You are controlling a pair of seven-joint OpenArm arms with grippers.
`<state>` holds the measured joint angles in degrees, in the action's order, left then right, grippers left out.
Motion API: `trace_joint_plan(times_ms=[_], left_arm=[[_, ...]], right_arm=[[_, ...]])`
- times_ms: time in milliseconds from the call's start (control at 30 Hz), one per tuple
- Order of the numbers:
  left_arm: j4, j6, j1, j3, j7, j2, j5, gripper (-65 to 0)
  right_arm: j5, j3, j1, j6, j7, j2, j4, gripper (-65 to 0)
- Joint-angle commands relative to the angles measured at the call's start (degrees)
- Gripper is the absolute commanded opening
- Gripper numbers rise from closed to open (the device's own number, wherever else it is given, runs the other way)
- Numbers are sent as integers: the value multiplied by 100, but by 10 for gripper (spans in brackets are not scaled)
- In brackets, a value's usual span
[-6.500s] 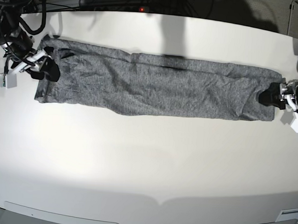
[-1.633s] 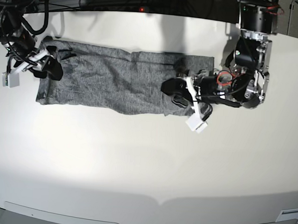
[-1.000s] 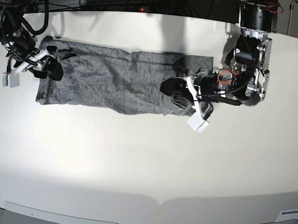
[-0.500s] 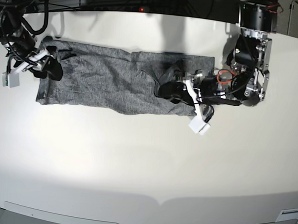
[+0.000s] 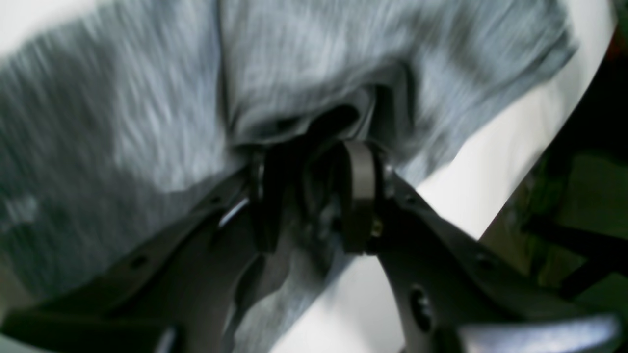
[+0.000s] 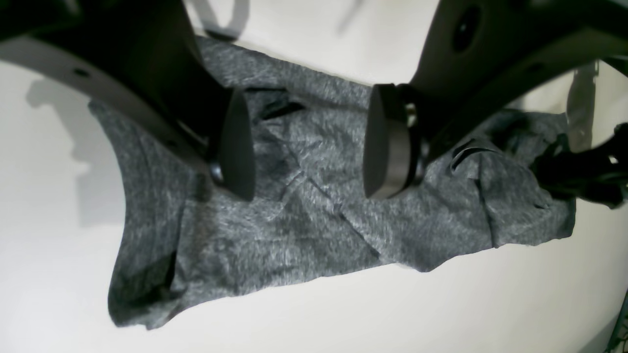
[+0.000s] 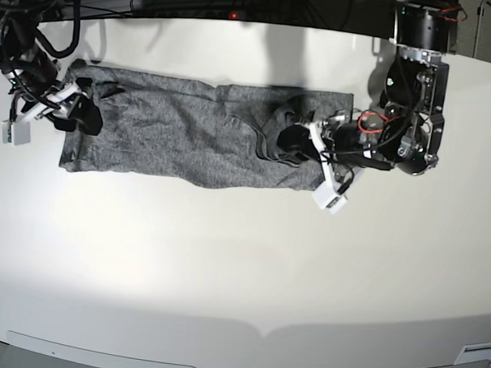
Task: Fold the T-shirt properly
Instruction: 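Fold the held strip end over onto the shirt with the left gripper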
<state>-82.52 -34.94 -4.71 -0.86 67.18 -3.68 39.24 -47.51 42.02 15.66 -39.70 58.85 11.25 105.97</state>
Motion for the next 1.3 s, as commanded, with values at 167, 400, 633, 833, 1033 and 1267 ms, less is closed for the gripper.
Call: trace_joint_plan(times_ms=[167,400,633,833,1033,1267], left_arm=[[-92,-44,-101,-127,-1027,35,-11,-454],[-92,57,-103,-1178,-1593,59,-179,-454],[-92,109,-155,-1808,-1624,752,-396,-454],[-94,109,-446,-1792,-1078,1005,-855,-454],[-96,114,-918,-1792,282,833,-990,-454],[-564,538,-1320,-1792,542,728,-487,-461]], right_arm=[[-116,35,-168,-30,-33,79,116,-299],[-118,35,-168,-30,-35,79,116,-299],[-116,35,-168,-30,-28,79,116,-299],[-116,35,-168,-30,31,79,116,-298],[-116,35,-168,-30,28,81,116,-299],[-116,33,-170,-30,9,79,116,-298]])
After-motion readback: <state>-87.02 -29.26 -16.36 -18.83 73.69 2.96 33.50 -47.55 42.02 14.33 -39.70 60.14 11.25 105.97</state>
